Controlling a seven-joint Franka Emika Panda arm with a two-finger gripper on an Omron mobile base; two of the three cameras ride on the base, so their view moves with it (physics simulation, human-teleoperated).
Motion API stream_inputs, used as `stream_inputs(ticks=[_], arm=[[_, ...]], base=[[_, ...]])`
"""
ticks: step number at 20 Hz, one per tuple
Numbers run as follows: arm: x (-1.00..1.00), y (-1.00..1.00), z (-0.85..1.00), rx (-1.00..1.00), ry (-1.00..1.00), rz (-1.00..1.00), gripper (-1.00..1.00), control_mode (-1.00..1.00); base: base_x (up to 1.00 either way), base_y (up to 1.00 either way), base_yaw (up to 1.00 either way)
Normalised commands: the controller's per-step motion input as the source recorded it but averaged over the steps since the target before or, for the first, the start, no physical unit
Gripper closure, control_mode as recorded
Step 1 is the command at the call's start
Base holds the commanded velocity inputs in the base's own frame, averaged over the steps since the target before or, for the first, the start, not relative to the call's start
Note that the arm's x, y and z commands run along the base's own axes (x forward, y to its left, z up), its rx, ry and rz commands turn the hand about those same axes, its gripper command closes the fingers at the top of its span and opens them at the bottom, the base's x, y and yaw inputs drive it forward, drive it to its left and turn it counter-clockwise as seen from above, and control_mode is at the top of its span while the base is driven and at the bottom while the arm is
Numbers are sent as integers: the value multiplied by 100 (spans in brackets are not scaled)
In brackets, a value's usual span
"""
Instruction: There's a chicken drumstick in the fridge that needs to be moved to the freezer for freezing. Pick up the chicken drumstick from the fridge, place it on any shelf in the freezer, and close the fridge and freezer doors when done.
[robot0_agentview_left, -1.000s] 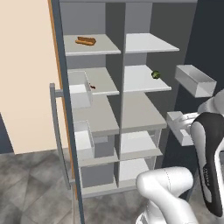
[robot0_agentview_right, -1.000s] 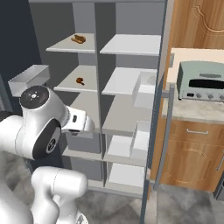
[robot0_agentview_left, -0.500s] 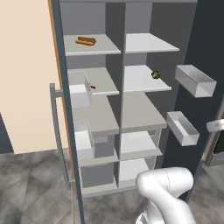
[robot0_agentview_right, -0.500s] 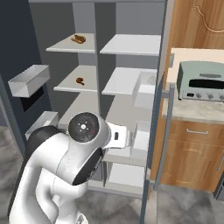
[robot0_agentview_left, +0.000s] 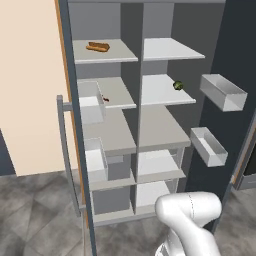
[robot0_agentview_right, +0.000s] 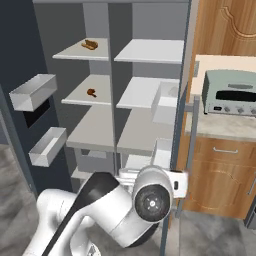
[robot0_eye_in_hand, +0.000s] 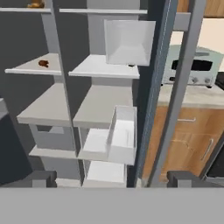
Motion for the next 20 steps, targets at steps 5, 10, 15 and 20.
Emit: stream_inputs(ticks=[5, 10, 15, 20], arm=[[0, -71, -38, 0, -12, 24, -100, -100], [1, -83, -35, 0, -8, 30, -100, -100], [8, -65, -41, 2, -17, 28, -100, -100], [34, -27, -49, 3, -11, 24, -100, -100]], base=[[0, 0, 0], [0, 0, 0], [0, 0, 0], [0, 0, 0]])
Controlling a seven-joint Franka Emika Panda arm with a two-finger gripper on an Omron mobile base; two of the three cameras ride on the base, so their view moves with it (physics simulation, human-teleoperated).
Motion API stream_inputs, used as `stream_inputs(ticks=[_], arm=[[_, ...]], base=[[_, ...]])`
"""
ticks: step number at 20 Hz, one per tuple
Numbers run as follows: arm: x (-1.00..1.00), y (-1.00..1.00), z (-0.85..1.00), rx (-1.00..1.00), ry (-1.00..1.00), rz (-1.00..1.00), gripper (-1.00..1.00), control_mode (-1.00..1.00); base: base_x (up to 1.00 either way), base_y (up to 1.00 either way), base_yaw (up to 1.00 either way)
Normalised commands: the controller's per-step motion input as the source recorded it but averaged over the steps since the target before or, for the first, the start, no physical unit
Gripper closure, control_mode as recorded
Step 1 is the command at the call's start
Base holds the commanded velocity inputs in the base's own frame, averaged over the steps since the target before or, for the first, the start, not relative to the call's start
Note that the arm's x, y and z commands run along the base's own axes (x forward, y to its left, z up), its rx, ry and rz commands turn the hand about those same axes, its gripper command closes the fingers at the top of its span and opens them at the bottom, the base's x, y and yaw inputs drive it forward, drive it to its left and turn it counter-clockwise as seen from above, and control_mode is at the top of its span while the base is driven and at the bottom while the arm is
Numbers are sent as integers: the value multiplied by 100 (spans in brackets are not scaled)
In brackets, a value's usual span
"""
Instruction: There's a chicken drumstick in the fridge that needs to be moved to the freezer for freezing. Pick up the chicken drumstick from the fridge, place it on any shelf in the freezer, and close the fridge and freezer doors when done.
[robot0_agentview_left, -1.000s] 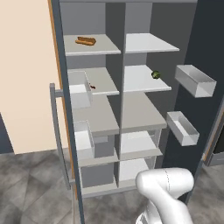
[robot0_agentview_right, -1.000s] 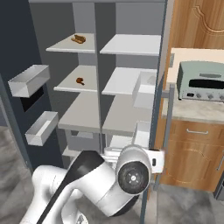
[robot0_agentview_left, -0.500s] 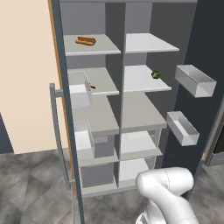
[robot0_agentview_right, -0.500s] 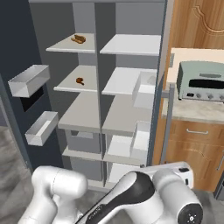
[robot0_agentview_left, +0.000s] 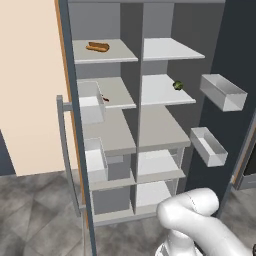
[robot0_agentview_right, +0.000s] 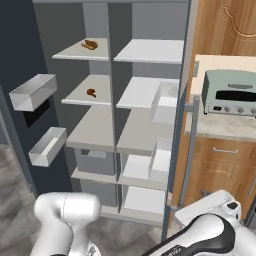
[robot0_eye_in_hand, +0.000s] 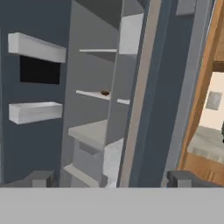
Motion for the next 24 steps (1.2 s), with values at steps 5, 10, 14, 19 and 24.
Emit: stream_inputs(ticks=[5, 10, 14, 19, 24], arm=[[62, -7, -39, 5, -5, 21, -100, -100], [61, -12, -32, 4, -7, 19, -100, -100], [36, -25, -17, 6, -3, 15, -100, -100], [38, -20, -21, 5, 0, 9, -100, -100], [57, 0, -27, 0, 0, 0, -100, -100]], base=[[0, 0, 0], [0, 0, 0], [0, 0, 0], [0, 0, 0], [0, 0, 0]])
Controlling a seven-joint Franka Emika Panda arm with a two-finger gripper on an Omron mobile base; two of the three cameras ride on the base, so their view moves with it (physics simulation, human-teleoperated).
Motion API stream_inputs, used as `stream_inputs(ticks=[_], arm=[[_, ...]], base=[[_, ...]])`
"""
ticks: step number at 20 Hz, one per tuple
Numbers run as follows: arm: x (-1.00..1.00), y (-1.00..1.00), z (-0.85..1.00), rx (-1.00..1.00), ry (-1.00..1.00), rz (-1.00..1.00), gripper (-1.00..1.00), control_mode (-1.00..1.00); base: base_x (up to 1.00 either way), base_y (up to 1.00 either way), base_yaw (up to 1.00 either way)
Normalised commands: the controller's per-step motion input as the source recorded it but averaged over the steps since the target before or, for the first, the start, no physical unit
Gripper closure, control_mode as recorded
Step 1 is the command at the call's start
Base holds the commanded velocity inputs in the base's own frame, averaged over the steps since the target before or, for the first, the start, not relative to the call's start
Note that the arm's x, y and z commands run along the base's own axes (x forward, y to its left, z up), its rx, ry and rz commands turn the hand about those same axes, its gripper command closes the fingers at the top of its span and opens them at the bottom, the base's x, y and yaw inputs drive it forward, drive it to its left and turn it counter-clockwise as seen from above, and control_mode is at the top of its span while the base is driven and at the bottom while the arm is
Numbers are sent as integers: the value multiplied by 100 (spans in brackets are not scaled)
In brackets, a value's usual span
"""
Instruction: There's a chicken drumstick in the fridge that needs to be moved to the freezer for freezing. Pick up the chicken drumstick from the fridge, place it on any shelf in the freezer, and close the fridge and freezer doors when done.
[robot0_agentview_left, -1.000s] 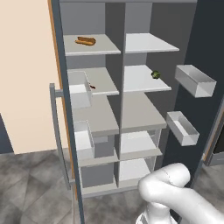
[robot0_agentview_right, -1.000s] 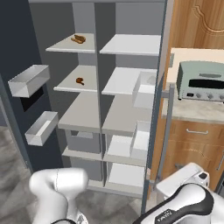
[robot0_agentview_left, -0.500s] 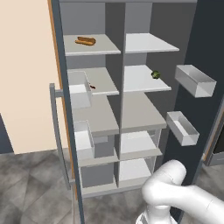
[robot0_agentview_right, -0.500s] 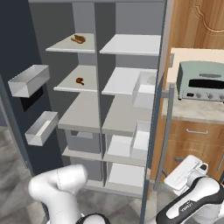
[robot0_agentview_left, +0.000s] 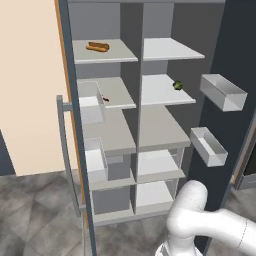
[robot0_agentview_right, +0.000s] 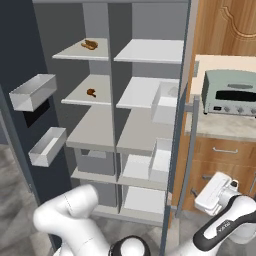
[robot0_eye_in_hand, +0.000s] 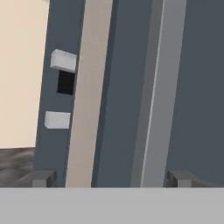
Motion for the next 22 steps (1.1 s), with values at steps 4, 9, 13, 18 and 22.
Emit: stream_inputs(ticks=[4, 9, 13, 18, 22], arm=[[48, 0, -28, 0, 0, 0, -100, -100], [29, -3, -20, 0, 0, 0, -100, -100], [31, -1, -29, 0, 0, 0, -100, -100], [27, 0, -25, 0, 0, 0, -100, -100], [18, 7, -14, 0, 0, 1, -100, -100]], base=[[0, 0, 0], [0, 0, 0], [0, 0, 0], [0, 0, 0], [0, 0, 0]])
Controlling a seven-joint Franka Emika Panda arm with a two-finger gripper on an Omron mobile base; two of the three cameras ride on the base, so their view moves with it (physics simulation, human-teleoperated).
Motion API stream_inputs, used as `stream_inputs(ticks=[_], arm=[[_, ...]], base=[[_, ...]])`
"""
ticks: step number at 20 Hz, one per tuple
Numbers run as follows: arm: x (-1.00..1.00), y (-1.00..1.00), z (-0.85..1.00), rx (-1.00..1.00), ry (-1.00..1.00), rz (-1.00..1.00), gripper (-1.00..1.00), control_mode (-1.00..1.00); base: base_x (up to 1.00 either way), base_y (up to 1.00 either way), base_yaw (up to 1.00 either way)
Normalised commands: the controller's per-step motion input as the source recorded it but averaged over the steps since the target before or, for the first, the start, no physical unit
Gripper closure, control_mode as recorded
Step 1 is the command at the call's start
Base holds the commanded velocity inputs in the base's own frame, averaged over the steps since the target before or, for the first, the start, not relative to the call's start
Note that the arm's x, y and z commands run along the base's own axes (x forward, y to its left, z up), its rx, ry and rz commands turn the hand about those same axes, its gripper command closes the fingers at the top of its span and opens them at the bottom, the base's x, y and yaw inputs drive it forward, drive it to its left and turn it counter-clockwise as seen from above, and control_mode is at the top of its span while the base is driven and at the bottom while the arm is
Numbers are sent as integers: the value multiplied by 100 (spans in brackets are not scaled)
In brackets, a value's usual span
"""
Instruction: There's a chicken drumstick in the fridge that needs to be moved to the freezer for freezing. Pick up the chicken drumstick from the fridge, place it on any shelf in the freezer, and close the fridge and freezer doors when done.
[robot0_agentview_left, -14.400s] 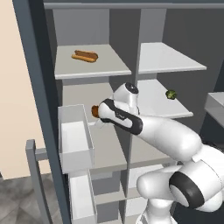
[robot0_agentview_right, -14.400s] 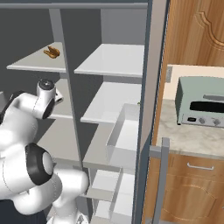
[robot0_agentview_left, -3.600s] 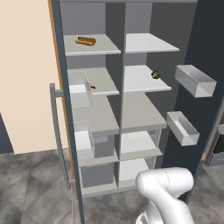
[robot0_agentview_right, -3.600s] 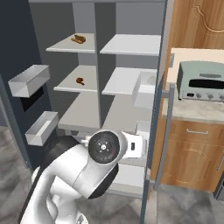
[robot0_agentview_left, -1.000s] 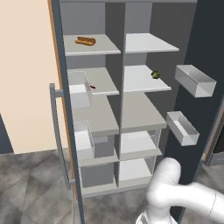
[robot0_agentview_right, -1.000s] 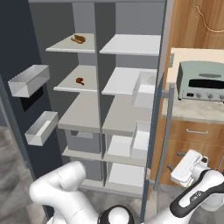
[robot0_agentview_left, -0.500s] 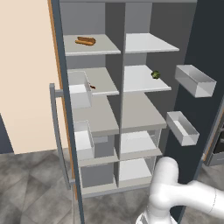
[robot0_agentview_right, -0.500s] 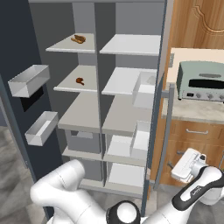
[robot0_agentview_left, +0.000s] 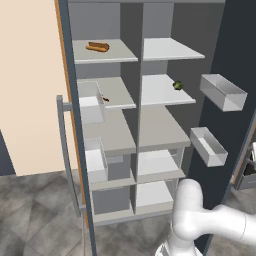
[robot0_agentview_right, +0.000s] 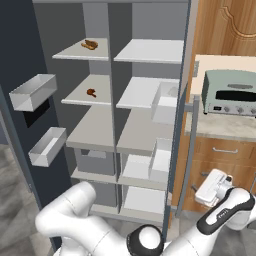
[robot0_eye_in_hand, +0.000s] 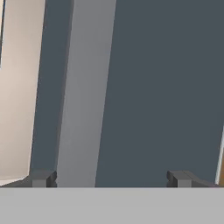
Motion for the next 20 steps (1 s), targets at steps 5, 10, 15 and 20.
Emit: stream_inputs(ticks=[5, 10, 15, 20], arm=[[19, 33, -8, -1, 0, 0, -100, -100], [12, 52, -4, -3, 0, 0, -100, -100], [0, 85, -6, -4, 6, 0, -100, -100], [1, 100, -6, -2, 1, -3, -100, -100]], base=[[0, 0, 0], [0, 0, 0], [0, 0, 0], [0, 0, 0]])
